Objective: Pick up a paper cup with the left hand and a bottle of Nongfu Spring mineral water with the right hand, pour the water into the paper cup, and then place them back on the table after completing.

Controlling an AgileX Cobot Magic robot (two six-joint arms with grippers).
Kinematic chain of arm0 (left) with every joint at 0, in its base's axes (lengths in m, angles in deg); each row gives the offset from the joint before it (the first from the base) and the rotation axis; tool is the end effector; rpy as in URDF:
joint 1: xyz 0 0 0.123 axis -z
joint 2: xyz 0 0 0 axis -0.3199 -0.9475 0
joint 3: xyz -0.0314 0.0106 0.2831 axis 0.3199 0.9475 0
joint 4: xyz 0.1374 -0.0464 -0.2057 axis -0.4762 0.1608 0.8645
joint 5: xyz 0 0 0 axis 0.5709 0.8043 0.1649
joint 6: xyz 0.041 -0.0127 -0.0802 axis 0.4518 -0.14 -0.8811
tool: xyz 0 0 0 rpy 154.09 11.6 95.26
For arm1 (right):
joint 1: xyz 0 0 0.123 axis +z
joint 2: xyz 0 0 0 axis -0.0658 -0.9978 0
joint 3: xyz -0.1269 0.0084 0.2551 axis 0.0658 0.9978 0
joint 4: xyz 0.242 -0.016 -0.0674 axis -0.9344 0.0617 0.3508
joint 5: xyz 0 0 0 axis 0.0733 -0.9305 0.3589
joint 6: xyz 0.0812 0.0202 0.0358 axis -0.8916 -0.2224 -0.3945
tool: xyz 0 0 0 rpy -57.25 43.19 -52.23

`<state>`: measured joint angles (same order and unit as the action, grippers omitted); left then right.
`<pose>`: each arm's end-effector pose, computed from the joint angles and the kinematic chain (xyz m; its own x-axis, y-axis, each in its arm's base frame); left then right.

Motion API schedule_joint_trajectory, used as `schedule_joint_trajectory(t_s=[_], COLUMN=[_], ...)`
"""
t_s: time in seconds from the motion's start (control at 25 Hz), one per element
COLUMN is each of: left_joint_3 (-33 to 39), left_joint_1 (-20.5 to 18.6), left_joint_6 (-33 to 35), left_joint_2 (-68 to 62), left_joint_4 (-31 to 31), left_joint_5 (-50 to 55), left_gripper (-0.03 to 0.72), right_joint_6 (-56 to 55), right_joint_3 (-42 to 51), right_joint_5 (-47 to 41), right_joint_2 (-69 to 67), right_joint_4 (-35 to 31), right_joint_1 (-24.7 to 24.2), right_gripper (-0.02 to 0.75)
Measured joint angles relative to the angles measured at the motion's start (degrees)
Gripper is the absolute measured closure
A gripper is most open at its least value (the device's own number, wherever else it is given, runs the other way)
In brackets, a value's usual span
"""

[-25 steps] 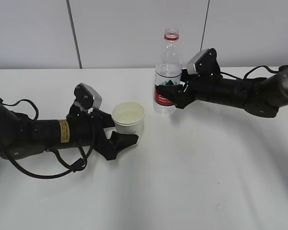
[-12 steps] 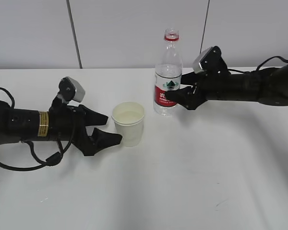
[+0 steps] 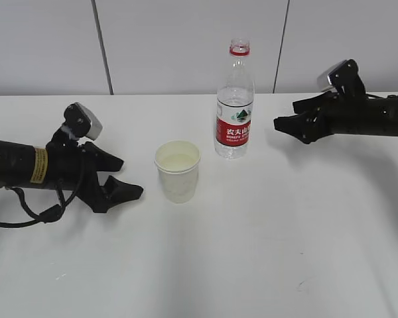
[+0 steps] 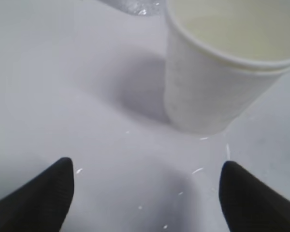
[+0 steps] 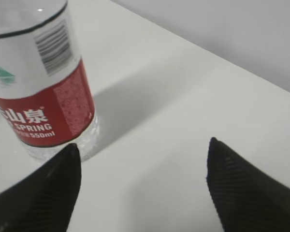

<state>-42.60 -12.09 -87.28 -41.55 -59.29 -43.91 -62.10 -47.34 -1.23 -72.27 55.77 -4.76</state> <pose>0.3481 -0.0998 0.1021 -0.3614 0.4431 -0.8204 0.8312 0.5517 -0.0682 0.4542 -0.0036 0.1225 -0.2360 -0.3268 -0.9152 -0.6844 0.7245 -0.0822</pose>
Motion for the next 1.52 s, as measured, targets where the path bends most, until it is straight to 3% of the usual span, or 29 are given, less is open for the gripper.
schedule_joint_trajectory(t_s=[0.6,0.8,1.04,1.52], left_joint_3=[0.0,0.0,-1.3,-2.2], left_joint_1=[-10.5,-11.9,-12.0,-12.1], left_joint_6=[-0.2,-0.2,-0.2,-0.2], left_joint_2=[0.1,0.1,0.1,0.1], left_joint_4=[8.8,13.4,16.5,21.9], left_joint_5=[5.9,6.0,7.3,8.1], left_gripper=[0.125,0.132,0.135,0.141], right_joint_6=[-0.1,-0.3,-1.0,-8.2], right_joint_3=[-3.9,-4.4,-6.2,-6.8], right_joint_5=[-16.5,-18.2,-23.6,-25.8], right_joint_2=[0.0,0.0,0.0,0.0], right_joint_4=[-1.5,-11.6,-16.8,-35.0], right_joint_1=[-1.6,-3.8,-4.5,-4.6], right_gripper=[0.143,0.143,0.143,0.143])
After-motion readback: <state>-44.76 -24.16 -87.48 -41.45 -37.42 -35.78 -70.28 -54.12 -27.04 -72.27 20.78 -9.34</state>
